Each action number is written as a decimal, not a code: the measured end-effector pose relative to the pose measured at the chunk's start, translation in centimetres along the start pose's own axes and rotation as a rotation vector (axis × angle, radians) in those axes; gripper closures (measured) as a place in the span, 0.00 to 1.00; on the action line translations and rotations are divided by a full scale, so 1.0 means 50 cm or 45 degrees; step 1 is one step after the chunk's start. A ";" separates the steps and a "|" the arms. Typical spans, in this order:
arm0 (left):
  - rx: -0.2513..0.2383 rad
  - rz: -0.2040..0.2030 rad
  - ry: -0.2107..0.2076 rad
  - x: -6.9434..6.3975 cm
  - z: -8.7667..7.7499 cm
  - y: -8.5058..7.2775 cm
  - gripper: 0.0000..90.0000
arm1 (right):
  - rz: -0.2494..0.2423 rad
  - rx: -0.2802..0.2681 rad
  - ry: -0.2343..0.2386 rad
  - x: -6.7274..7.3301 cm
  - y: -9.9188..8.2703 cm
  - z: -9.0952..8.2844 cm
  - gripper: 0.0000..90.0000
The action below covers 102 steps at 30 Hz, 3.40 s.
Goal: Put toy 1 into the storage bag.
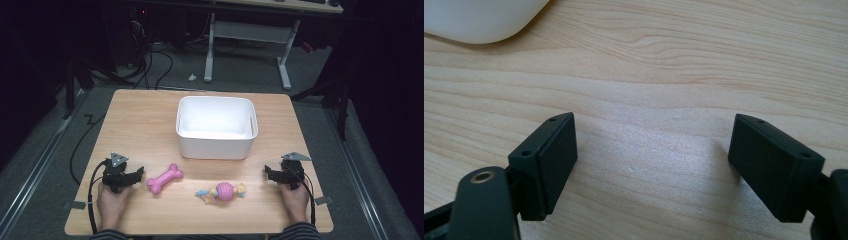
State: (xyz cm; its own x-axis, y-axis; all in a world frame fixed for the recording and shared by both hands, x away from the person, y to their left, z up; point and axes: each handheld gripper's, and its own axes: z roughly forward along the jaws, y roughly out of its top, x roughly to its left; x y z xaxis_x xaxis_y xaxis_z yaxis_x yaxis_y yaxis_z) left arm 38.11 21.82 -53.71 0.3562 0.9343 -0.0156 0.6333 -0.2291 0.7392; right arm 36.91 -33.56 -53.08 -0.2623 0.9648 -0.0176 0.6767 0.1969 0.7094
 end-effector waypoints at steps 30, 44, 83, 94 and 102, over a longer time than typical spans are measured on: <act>0.028 0.034 -0.036 -0.007 0.005 0.003 0.15 | 0.004 -0.003 -0.008 0.000 -0.001 -0.001 0.22; -0.010 0.005 -0.047 0.000 -0.006 0.007 0.19 | 0.009 -0.004 -0.007 0.000 -0.001 -0.001 0.23; -0.062 0.292 -0.247 -0.129 -0.101 0.073 0.23 | 0.006 -0.005 -0.012 0.001 -0.001 -0.001 0.24; 0.015 0.359 -0.292 -0.162 -0.079 0.075 0.29 | 0.006 -0.008 -0.012 0.001 -0.001 -0.001 0.24; 0.117 0.419 -0.295 -0.183 -0.046 0.073 0.32 | 0.007 -0.008 -0.011 0.001 -0.001 -0.001 0.24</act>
State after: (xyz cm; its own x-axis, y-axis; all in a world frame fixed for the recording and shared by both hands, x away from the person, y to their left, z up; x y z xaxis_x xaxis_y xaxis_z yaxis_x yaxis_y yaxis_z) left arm 35.61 13.05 -49.32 0.6882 0.7236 0.0527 0.5151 -0.5386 0.6668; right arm 36.81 -33.51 -53.09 -0.2522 0.9675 -0.0198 0.6738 0.1903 0.7140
